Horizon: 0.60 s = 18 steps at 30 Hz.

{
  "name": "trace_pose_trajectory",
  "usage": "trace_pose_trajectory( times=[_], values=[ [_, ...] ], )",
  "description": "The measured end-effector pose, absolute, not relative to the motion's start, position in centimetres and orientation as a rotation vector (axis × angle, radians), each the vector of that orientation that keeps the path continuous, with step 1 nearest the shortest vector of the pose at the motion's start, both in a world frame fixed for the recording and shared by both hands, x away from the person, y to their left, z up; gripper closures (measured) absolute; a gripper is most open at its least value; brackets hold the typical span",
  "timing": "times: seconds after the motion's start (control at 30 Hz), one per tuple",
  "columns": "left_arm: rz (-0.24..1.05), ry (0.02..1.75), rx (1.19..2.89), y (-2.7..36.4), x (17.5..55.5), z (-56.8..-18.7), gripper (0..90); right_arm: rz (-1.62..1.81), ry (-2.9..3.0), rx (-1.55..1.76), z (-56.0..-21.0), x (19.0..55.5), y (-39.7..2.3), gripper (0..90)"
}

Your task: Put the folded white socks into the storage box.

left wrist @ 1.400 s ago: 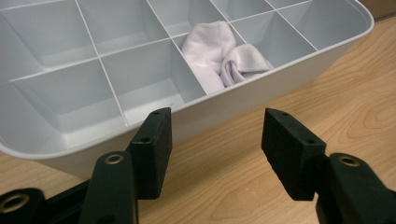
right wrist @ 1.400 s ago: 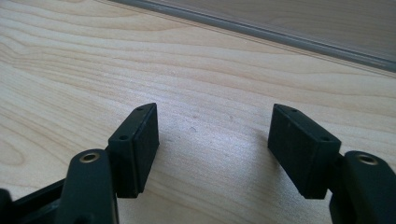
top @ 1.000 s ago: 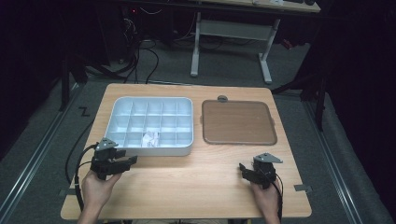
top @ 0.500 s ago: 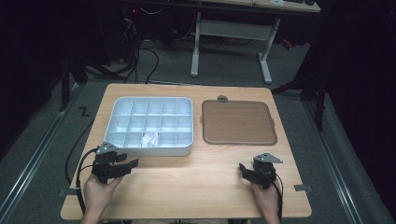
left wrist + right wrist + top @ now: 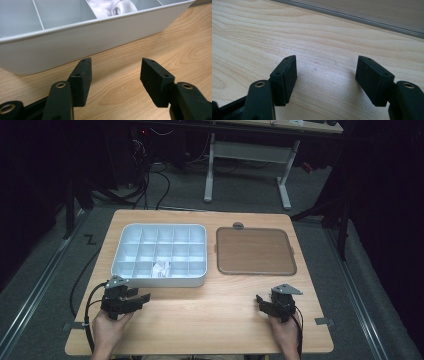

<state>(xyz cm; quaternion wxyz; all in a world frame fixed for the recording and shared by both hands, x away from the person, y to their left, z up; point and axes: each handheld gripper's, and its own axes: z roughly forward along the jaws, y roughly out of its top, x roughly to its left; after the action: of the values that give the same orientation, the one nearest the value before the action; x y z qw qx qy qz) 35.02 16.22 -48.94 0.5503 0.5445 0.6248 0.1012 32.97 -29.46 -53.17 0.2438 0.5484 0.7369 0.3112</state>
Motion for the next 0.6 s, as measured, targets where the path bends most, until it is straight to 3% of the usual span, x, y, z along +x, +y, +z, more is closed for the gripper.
trace_pose_trajectory(
  times=[0.6],
  values=[
    [0.204,1.498,1.28,15.5,34.8,-50.2,43.2,0.85,2.013,1.498,-53.2,33.0,-29.5,34.1]
  ],
)
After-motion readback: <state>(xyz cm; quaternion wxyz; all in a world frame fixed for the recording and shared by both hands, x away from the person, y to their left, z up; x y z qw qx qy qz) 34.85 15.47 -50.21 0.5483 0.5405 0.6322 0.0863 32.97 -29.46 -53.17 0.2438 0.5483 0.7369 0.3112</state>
